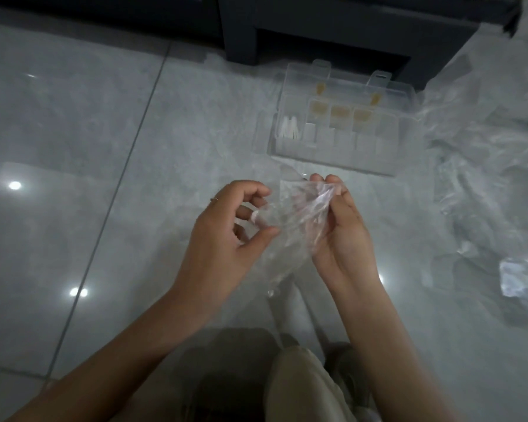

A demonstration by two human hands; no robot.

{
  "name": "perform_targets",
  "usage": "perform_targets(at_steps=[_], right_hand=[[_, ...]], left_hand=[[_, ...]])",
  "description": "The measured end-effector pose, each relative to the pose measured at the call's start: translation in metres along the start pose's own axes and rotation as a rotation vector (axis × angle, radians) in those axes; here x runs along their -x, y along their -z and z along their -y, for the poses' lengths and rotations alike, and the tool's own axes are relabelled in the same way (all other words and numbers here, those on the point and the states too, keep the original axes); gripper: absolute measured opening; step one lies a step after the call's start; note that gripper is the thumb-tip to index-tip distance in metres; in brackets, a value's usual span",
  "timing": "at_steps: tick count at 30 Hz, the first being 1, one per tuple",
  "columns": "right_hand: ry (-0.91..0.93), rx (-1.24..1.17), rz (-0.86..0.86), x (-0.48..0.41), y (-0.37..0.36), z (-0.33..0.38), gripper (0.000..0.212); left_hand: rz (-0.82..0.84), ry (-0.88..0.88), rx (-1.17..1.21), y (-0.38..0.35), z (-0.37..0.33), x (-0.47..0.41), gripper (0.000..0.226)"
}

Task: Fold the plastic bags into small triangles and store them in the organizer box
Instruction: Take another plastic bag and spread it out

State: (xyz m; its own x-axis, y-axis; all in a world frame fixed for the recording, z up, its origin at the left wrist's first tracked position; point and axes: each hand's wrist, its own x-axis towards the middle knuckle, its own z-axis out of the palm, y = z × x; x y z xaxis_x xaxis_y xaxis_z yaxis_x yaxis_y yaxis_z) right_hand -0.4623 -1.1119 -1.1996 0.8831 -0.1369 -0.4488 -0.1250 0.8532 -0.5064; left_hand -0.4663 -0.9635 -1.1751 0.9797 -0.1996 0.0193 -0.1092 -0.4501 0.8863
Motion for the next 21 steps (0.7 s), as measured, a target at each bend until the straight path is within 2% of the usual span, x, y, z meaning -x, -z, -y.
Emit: perform_targets(at_steps=[2,4,6,9,11,17,19,21], right_hand=[[0.000,-0.005,0.024,-0.001,0.001,0.001,0.010],[0.034,0.049,0.022,-0.001,0.004,0.003,0.022],[0.137,0.254,-0.013,-0.001,0.008,0.007,0.029],[0.363,0.695,-0.059,-0.002,0.015,0.015,0.028],[0.459,0.844,-0.045,-0.001,0.016,0.022,0.023],[0.466,0.871,-0.005,0.004,0.006,0.029,0.018],[0.474,0.914,0.007,0.006,0.004,0.028,0.017],[0.500,0.993,0.040,0.008,0.002,0.026,0.012]], left_hand=[[-0.030,-0.011,0.010,0.003,-0.001,-0.001,0.043],[-0.055,0.023,0.045,0.008,0.000,-0.004,0.041],[-0.069,0.061,0.081,0.013,0.003,-0.006,0.037],[-0.106,0.067,0.089,0.019,0.006,-0.010,0.024],[-0.129,0.055,0.081,0.023,0.007,-0.012,0.015],[-0.112,0.100,0.098,0.025,0.015,-0.019,0.015],[-0.103,0.100,0.031,0.025,0.017,-0.019,0.012],[-0.073,0.104,-0.037,0.026,0.015,-0.018,0.033]])
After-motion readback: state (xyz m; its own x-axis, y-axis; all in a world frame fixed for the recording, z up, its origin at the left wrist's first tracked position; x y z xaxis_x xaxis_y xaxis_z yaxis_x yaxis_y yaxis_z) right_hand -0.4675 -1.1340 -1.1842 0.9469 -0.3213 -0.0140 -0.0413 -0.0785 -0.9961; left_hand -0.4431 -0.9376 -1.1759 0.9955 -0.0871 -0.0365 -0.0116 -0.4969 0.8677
